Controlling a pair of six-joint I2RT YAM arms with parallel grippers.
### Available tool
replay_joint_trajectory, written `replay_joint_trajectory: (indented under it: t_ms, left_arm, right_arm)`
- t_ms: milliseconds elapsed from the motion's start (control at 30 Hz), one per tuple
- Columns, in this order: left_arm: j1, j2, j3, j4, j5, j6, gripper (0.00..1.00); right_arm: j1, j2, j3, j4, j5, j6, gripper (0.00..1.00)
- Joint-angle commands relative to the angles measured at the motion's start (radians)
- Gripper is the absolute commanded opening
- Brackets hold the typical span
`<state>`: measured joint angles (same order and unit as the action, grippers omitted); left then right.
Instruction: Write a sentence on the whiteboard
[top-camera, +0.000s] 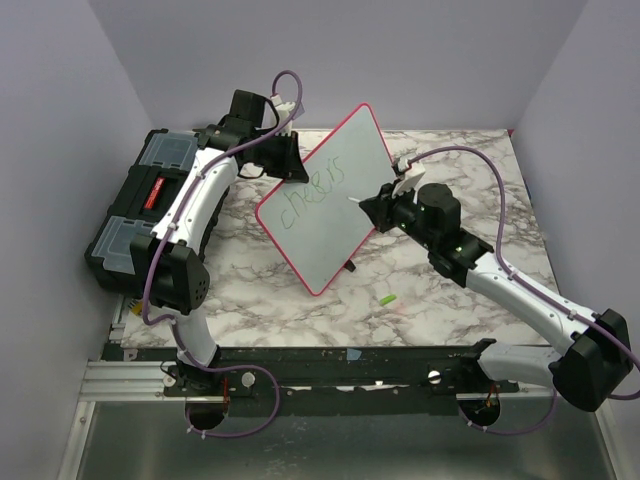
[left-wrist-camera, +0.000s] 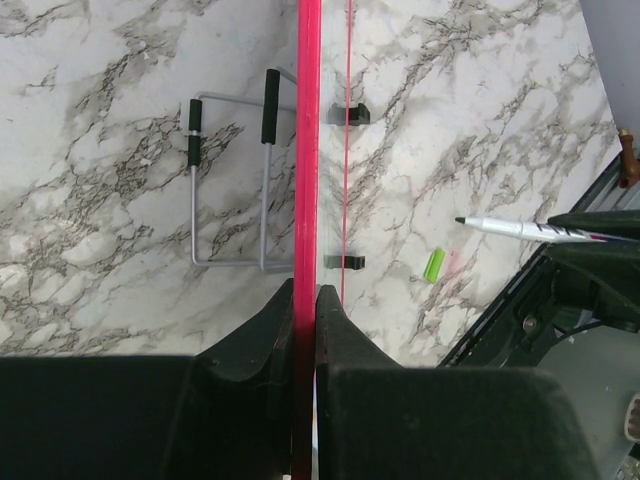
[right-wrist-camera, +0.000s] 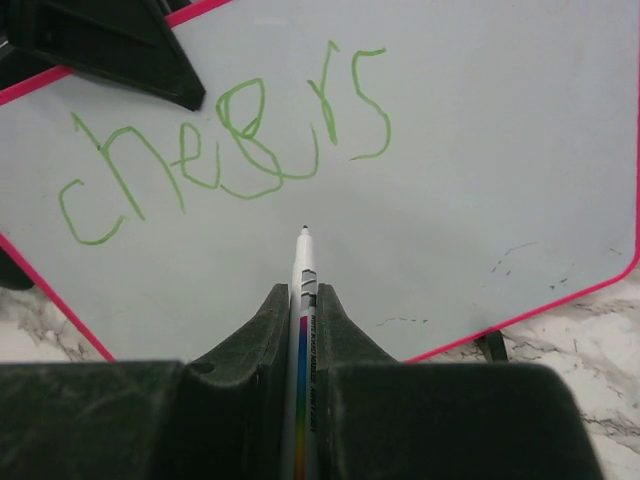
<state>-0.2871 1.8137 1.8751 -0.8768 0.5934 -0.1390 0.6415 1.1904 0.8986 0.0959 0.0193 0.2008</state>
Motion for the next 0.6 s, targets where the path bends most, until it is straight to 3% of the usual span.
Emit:
replay_joint_trajectory:
  t_ms: [0, 333, 567]
  left_arm:
    - [0.023, -0.021, -0.01, 0.019, -0.08, 0.092, 0.0]
    - [0.028, -0.018, -0.004, 0.021, -0.082, 0.093, 0.0]
    - [0.029, -0.015, -0.004, 0.022, -0.083, 0.09, 0.0]
  right_arm:
    - [0.004, -0.006, 0.033, 0.023, -0.144, -0.032, 0.01]
    - [0.006, 0.015, 0.019, 0.004, -0.313, -0.009, 0.01]
    - [0.006, 0.023, 0.011, -0.002, -0.342, 0.017, 0.01]
